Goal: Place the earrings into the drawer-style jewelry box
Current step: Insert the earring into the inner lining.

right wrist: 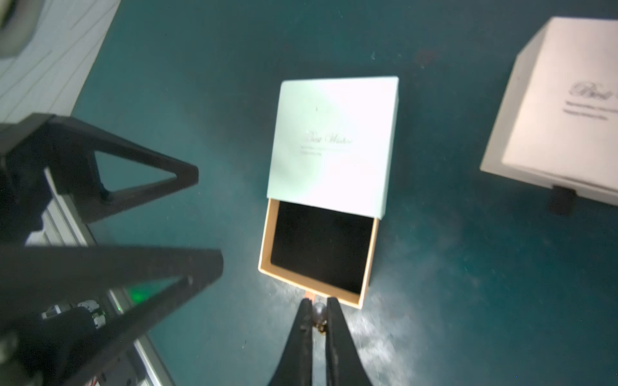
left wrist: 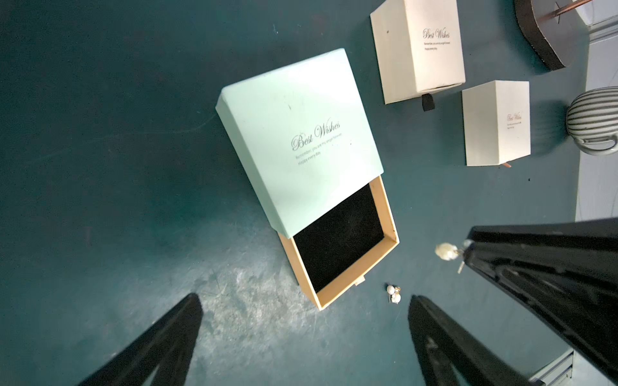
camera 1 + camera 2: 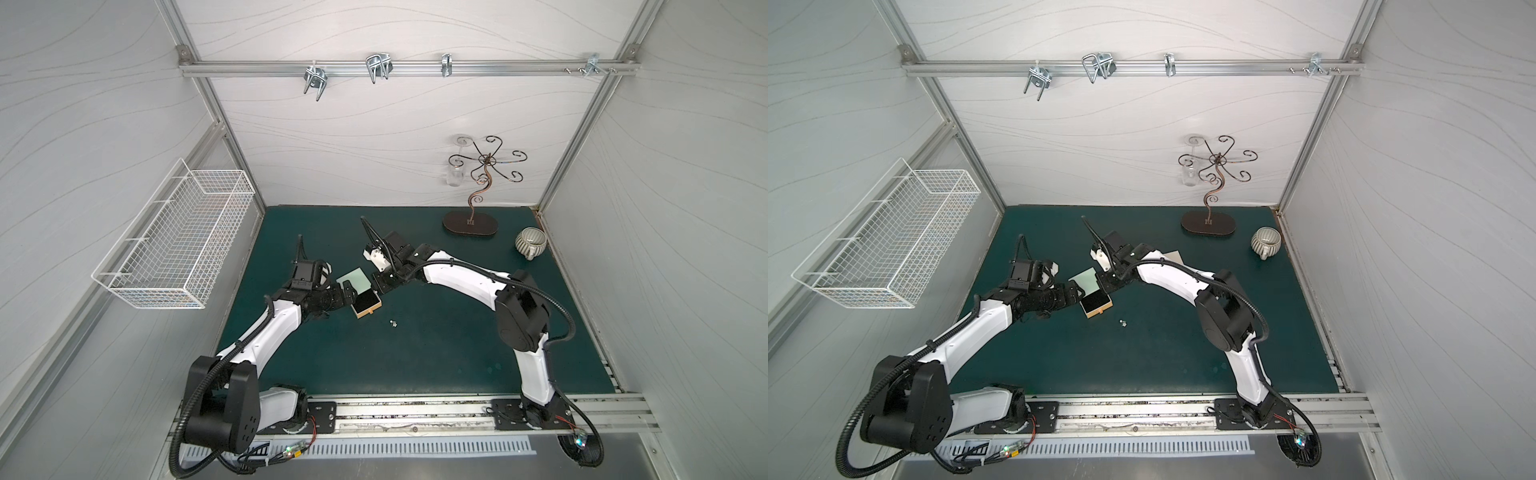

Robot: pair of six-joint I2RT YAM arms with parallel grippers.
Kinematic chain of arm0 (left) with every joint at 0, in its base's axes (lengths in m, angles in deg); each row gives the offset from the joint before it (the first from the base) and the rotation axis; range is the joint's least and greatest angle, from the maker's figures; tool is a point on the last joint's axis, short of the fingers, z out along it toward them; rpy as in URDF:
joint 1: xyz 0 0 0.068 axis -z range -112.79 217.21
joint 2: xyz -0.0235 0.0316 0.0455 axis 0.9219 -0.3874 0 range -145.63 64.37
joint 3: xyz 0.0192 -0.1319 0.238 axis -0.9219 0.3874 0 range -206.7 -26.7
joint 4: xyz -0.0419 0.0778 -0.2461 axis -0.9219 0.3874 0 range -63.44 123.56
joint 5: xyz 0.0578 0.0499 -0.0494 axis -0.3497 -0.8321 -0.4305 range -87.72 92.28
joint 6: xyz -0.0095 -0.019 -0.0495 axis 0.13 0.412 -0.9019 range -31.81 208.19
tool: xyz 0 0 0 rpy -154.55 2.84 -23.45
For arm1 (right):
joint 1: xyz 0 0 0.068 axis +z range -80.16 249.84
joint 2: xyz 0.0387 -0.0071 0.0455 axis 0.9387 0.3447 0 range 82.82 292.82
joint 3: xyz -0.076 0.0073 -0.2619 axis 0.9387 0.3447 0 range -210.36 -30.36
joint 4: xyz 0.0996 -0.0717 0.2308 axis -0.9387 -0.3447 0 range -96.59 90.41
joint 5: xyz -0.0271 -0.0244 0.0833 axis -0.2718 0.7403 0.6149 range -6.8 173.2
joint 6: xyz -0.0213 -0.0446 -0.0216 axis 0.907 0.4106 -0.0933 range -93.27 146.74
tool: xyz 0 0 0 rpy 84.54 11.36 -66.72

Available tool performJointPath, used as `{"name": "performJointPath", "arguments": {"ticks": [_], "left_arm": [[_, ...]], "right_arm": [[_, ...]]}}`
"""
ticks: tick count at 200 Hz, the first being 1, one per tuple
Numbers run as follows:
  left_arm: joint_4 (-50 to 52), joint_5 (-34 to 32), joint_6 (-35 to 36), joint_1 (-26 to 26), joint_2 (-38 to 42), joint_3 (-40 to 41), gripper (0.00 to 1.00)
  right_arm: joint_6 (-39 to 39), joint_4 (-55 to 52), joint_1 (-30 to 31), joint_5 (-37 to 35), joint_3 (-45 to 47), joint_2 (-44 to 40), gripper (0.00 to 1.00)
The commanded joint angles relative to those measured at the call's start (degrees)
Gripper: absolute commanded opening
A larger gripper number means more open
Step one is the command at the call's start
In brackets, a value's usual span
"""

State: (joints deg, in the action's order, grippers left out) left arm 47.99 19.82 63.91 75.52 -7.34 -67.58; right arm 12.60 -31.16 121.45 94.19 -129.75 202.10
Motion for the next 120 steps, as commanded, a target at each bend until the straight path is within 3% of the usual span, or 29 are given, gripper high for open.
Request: {"name": "performJointPath", "arguments": {"ticks": [1, 78, 120], "left_arm": [[-2.05, -0.67, -0.65, 0.35, 1.12, 0.01, 0.99], [-2.05, -0.30, -0.34, 0.32, 0.95, 0.04, 0.99], [-2.05, -0.30, -0.34, 0.30, 1.12, 0.10, 0.99]], "right_arm": [[0.27, -1.39, -0.02, 1.45, -2.61, 3.54, 0.09], [0.13, -2.37, 0.21, 1.24, -6.43, 8.71, 0.11], [0.15, -2.39, 0.27, 0.49, -6.69, 8.61, 0.21]]}}
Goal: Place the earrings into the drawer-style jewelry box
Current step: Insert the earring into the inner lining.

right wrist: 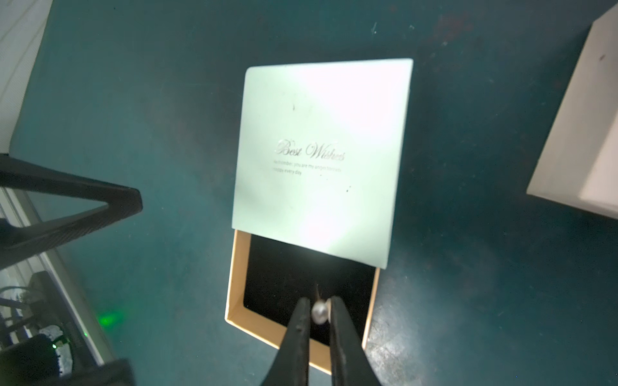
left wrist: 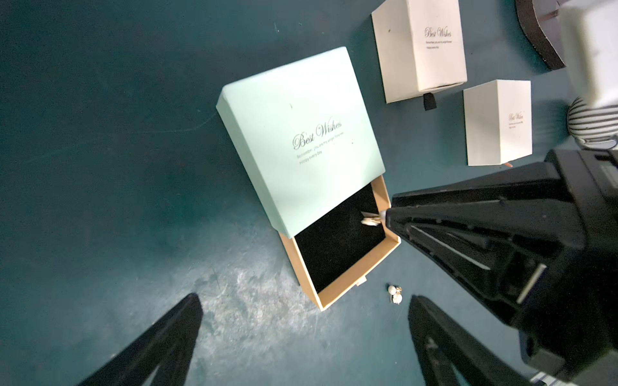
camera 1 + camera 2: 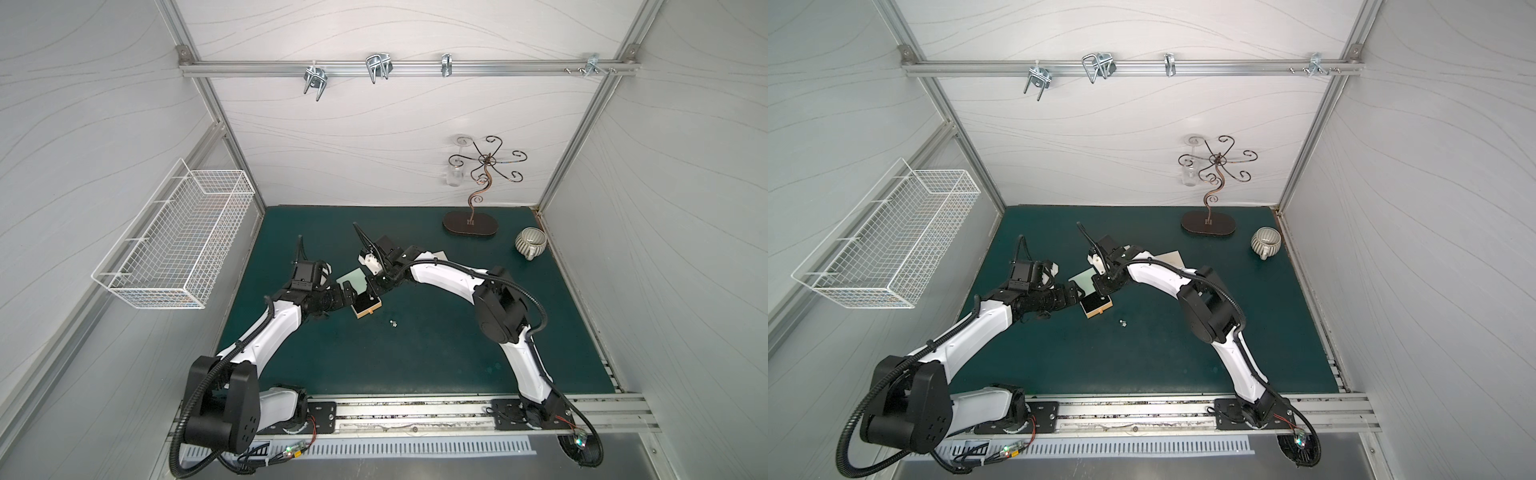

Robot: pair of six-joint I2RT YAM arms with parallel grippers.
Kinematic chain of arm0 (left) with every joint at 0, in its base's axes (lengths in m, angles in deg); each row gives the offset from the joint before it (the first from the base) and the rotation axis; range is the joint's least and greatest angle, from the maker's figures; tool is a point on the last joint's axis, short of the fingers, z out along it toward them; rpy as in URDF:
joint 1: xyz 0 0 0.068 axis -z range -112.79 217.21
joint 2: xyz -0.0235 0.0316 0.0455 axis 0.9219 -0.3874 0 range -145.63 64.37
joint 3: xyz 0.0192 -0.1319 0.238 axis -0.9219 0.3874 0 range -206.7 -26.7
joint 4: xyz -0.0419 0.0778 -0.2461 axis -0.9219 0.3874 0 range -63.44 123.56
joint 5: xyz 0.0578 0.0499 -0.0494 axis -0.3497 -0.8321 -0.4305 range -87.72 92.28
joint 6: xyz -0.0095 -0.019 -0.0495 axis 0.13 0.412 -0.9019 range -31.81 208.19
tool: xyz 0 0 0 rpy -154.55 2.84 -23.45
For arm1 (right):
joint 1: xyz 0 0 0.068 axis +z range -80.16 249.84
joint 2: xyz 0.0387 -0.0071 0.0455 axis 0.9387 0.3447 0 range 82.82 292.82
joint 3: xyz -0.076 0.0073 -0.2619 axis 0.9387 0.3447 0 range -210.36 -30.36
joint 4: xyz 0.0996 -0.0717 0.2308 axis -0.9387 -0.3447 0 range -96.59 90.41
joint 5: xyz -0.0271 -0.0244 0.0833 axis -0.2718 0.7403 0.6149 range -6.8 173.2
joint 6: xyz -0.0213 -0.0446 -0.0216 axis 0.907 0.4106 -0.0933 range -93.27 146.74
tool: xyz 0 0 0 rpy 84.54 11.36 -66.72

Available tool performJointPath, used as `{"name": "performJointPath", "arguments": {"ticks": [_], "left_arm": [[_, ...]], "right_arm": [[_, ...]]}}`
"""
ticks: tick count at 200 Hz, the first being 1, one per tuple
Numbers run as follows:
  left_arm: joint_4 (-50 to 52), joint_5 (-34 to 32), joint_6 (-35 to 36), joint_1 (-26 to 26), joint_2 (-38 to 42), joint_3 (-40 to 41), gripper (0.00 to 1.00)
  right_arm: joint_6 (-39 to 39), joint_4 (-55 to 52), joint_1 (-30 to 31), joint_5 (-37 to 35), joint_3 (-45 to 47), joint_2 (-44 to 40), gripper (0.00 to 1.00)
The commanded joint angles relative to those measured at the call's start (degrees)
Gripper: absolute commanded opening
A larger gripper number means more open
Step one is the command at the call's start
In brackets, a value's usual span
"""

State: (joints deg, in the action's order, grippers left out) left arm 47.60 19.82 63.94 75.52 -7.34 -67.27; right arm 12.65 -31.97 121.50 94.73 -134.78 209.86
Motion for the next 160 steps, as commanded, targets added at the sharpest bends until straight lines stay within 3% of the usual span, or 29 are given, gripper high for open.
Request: {"name": "performJointPath", "arguments": {"ticks": [1, 76, 160], "left_arm": [[-1.68, -0.31, -0.36, 0.30, 1.08, -0.20, 0.99], [-1.26, -0.53, -0.53, 0.30, 1.10, -0.39, 0.99], [-1.50, -0.75, -0.62, 0.30, 0.42, -0.35, 0.99]], "right_arm": [[0.07, -1.56, 0.21, -0.03, -1.66, 0.84, 0.21], [2.04, -1.44, -0.42, -1.86, 1.76, -6.28, 0.24], [4.01, 1.54, 1.16, -5.01, 23.50, -17.35, 0.24]]}}
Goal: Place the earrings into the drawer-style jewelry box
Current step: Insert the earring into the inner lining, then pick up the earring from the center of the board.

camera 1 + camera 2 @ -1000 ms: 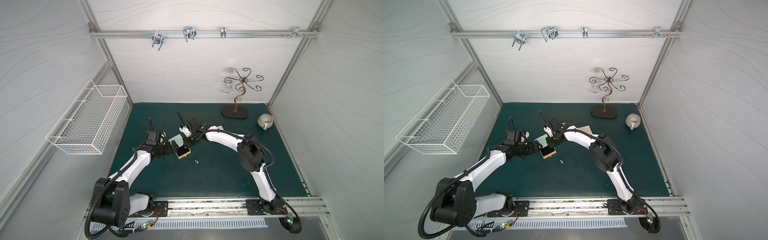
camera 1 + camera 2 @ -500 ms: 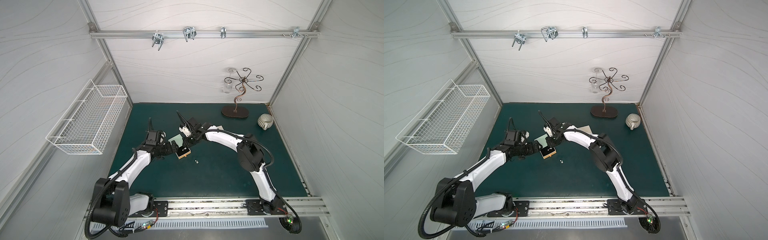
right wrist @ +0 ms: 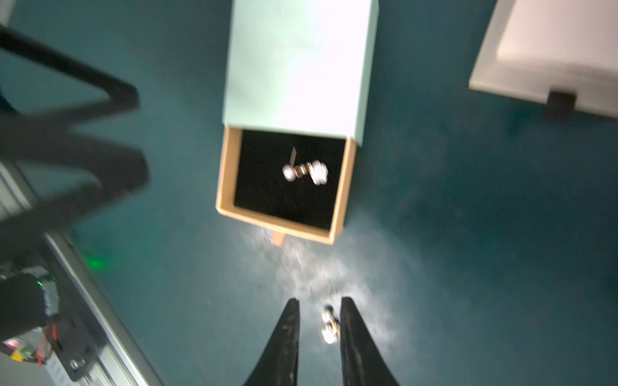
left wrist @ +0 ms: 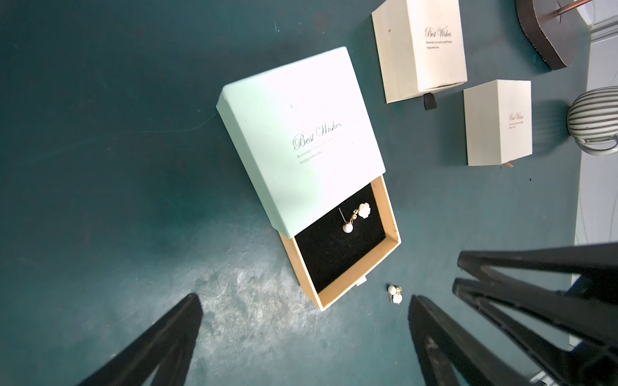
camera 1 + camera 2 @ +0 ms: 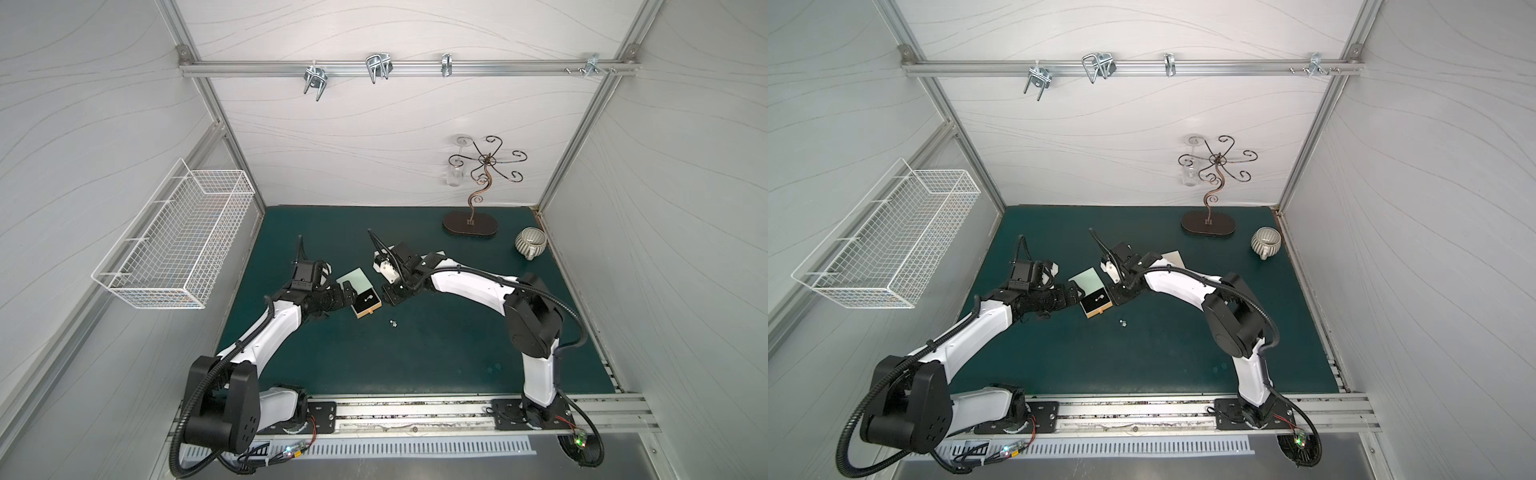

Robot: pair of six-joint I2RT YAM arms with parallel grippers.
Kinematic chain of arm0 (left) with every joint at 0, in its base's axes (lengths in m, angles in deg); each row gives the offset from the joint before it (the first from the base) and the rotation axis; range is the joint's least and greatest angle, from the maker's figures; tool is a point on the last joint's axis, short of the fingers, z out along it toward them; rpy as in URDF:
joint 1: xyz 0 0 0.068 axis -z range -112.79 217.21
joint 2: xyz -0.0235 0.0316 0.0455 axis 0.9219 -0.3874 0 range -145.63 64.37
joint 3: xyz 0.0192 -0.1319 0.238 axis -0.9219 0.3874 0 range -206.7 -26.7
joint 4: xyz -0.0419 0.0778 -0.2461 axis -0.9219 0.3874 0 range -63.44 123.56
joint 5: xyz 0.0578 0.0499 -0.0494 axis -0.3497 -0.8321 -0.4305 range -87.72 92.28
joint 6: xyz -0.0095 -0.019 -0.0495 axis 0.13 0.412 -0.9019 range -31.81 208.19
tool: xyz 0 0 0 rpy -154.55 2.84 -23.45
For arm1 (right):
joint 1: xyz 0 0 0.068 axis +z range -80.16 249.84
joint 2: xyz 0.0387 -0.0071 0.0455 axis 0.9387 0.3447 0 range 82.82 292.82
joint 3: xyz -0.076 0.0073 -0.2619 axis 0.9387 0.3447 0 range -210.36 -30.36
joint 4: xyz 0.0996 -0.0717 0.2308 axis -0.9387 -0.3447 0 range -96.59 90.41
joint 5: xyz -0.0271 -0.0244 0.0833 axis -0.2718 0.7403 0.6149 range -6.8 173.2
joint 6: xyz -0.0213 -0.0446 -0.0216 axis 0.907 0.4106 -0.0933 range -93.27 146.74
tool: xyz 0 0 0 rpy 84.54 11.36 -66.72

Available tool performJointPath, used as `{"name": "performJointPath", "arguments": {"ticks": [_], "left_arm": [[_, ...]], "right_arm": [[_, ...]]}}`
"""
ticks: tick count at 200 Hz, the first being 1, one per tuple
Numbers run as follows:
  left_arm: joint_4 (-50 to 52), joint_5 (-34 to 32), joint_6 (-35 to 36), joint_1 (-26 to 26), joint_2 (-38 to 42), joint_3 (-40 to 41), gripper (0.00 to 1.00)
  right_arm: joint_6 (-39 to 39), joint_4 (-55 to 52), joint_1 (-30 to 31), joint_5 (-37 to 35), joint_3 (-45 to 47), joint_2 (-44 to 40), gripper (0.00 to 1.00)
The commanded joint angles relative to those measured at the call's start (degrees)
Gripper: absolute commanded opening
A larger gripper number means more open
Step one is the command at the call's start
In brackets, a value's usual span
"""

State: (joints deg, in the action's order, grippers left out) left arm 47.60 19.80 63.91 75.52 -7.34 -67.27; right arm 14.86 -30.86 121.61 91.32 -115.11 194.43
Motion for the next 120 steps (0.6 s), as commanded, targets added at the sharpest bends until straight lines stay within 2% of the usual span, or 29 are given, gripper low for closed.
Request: {"name": "performJointPath", "arguments": {"ticks": [1, 53, 120], "left_arm": [[-1.51, -0.73, -0.60, 0.30, 0.47, -0.32, 0.99], [-1.34, -0.82, -0.60, 0.30, 0.46, -0.25, 0.99], [-1.44, -0.82, -0.60, 0.36, 0.70, -0.09, 0.99]], "right_arm": [[1.87, 0.47, 1.14, -1.70, 3.95, -1.92, 0.24], [2.12, 0.50, 4.64, -4.41, 5.30, 0.25, 0.25], [3.85, -1.22, 5.37, -6.44, 2.06, 4.26, 0.27]]}}
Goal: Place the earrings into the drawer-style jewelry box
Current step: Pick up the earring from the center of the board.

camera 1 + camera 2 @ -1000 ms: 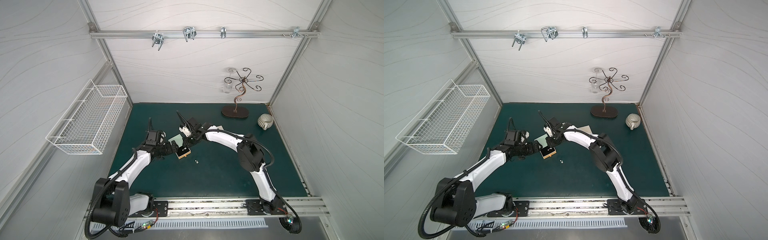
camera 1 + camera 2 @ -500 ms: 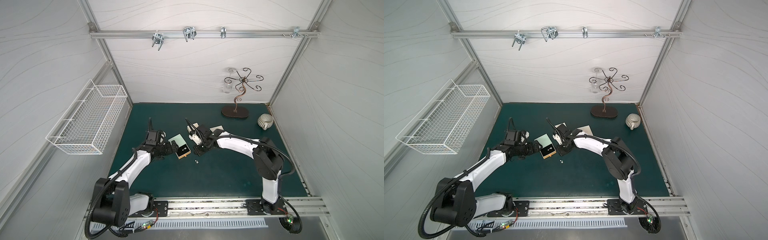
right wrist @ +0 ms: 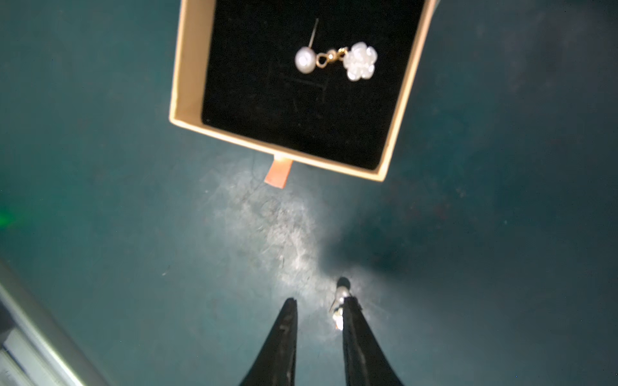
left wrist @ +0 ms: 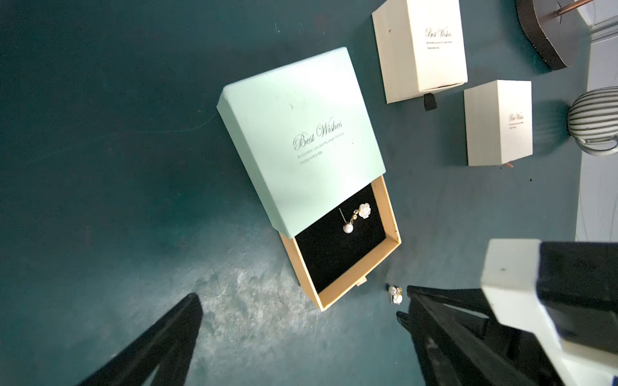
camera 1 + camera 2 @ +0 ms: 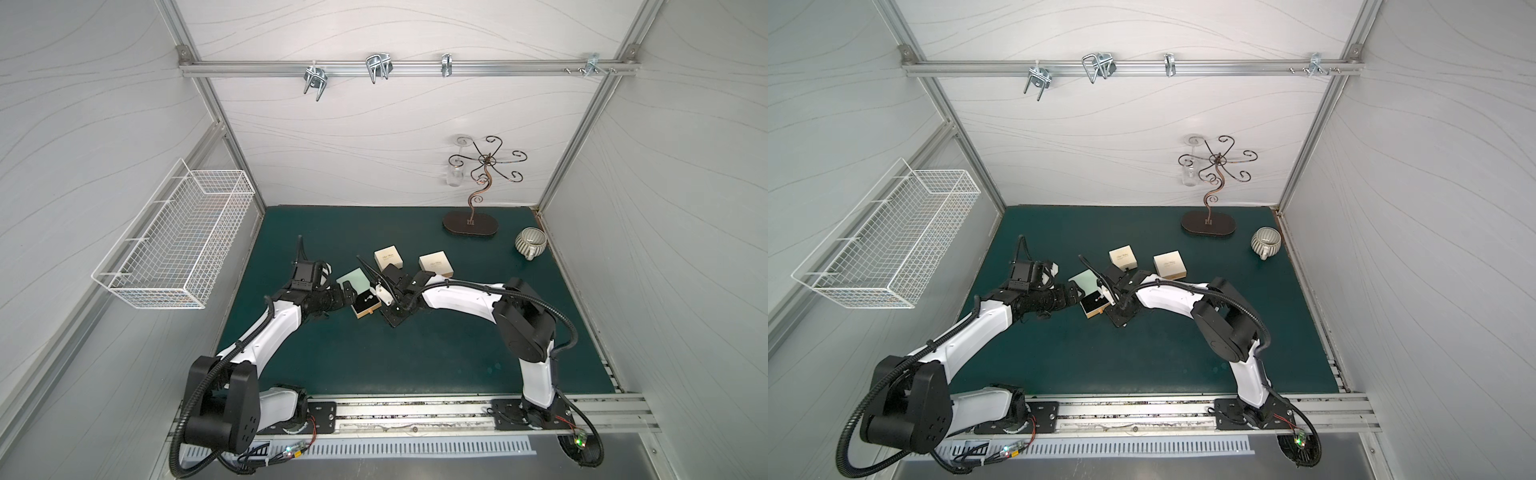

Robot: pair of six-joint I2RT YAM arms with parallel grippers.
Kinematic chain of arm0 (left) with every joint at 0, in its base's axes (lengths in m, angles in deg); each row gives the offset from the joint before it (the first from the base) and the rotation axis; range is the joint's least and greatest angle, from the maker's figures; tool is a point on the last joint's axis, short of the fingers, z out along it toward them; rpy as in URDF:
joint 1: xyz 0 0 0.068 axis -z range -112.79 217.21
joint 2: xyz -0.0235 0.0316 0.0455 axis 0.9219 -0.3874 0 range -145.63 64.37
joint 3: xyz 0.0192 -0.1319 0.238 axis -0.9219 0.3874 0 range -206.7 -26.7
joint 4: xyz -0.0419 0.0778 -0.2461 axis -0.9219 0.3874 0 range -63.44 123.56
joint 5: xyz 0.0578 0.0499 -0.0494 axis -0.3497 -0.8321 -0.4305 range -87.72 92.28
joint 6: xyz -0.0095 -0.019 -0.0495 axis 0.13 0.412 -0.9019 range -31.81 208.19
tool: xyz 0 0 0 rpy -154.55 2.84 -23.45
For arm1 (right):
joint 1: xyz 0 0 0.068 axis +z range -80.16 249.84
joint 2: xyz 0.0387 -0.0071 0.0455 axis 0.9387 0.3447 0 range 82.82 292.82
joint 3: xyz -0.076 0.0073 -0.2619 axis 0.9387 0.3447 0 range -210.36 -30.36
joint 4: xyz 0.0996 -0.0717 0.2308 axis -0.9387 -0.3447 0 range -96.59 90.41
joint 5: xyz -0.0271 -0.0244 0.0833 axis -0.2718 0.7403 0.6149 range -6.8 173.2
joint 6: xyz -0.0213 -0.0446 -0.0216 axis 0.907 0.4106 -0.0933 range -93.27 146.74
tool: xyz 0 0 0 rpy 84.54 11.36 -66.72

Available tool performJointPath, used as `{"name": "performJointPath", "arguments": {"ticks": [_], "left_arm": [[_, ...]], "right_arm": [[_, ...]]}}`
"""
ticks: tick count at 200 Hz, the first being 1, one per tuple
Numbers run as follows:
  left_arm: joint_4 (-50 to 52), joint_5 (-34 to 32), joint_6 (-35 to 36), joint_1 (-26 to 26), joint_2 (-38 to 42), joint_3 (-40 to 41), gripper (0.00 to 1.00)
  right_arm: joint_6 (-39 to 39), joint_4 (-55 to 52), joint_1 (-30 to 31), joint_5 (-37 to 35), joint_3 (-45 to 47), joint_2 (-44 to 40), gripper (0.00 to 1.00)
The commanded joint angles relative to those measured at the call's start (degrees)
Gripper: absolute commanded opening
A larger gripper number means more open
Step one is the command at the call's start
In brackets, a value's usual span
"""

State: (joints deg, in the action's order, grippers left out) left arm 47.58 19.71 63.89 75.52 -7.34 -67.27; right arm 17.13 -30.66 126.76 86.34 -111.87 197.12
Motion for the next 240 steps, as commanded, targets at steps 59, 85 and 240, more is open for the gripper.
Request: {"name": "performJointPath", "arguments": {"ticks": [59, 85, 240], "left_arm": [[-1.50, -0.73, -0.58, 0.32, 0.84, -0.03, 0.99], [-1.06, -1.16, -0.40, 0.30, 0.79, -0.19, 0.99], [0.42, -2.31, -0.24, 0.32, 2.33, -0.82, 0.99]], "right_arm": [[2.53, -1.79, 0.54, -2.60, -2.40, 3.29, 0.24], [2.76, -2.15, 0.71, -2.99, -2.50, 3.69, 0.22], [1.98, -1.46, 0.15, -0.22, -0.22, 0.64, 0.10]]}}
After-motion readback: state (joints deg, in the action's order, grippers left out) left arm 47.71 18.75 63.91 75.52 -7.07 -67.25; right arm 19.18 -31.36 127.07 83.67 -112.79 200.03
